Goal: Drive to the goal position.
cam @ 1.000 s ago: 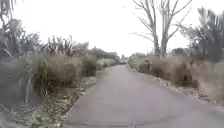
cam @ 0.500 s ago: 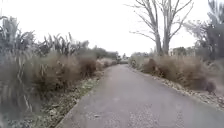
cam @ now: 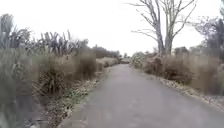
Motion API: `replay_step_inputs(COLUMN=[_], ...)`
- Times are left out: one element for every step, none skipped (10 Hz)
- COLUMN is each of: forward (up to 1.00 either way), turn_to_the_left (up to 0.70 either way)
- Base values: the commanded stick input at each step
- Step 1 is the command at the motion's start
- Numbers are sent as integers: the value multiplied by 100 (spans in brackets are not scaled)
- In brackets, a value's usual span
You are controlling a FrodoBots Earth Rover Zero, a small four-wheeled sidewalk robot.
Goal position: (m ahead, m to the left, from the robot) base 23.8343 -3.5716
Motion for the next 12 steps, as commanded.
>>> replay_step_inputs(forward=[85, 85, 85, 85, 85, 85, 85, 85, 85, 85, 85, 85], turn_to_the_left=[0, 0, 0, 0, 0, 0, 0, 0, 0, -4, -17, -29])
